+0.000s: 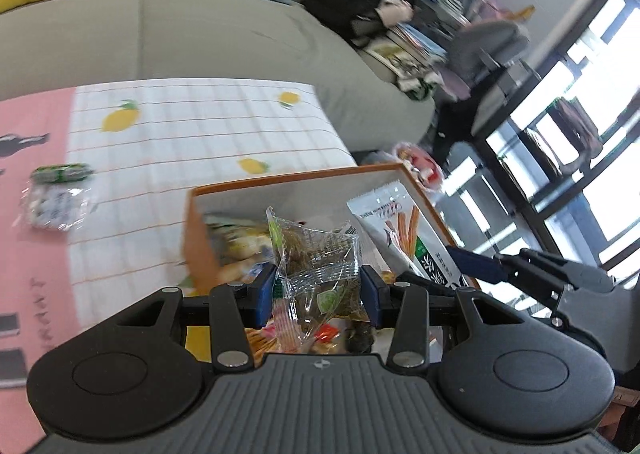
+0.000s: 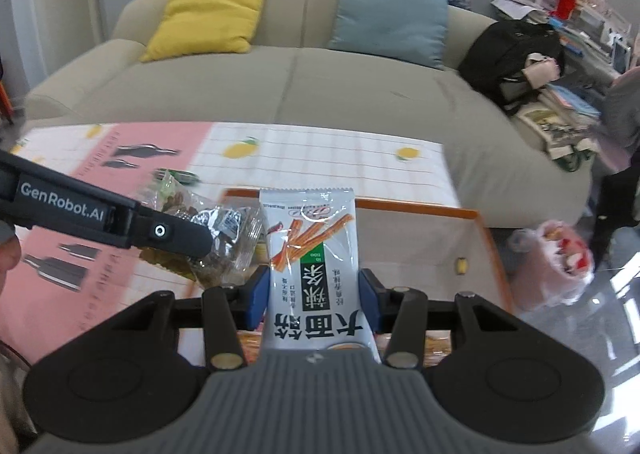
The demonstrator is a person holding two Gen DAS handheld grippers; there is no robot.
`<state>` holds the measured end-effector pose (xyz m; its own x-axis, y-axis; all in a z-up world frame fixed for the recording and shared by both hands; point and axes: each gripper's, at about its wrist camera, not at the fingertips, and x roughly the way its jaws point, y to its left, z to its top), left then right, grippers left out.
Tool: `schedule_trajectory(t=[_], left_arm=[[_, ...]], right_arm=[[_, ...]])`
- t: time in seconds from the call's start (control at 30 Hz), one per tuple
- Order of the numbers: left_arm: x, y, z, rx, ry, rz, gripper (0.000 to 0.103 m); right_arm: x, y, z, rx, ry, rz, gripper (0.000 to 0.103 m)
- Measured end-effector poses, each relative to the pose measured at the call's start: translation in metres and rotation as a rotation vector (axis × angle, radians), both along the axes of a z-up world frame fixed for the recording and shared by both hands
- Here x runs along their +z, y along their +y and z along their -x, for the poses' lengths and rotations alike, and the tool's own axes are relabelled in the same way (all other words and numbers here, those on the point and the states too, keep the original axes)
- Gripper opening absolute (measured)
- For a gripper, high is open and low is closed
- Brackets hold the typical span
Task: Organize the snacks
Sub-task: 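Carry nut bag with left tool while right carries breadstick pack into box, then open both tools to drop the bags into the orange box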
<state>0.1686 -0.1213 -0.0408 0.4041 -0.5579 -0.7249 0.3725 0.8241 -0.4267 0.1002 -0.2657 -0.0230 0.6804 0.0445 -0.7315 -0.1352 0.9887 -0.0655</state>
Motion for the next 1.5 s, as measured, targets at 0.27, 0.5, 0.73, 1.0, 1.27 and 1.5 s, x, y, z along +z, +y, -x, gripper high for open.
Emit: schedule_trajectory(t=[0.27,0.5,0.73,1.0,1.27,1.5], left_arm=[[-0.019,-0.050,-0.026,-0.087,0.011,-0.041,0.049],[-0.045,-0.080,-0.044,-0.131,0.048,-0.084,0.049],[-0.061,-0.099,-0.063,-0.146,0.056,-0.122,0.049],[-0.080,-0.114,-0.074,-0.167,0.072,-0.165,0.049],[-0.103,-0.119,-0.080,-0.179,0.119,-0.273,0.049],[-0.106,-0.120,-0.078,-0.192,0.130,-0.291,0.053]], right_arm=[[-0.015,-0.042,-0.027,-0.030,0.066,0.066,0.046],[-0.047,-0.063,-0.055,-0.042,0.151,0.139,0.046],[-0.075,-0.072,-0.076,-0.023,0.193,0.217,0.046],[-0.099,-0.075,-0.089,0.012,0.232,0.251,0.046],[-0.121,-0.077,-0.097,0.011,0.275,0.281,0.046],[-0.132,-0.066,-0.096,0.060,0.286,0.341,0.047]])
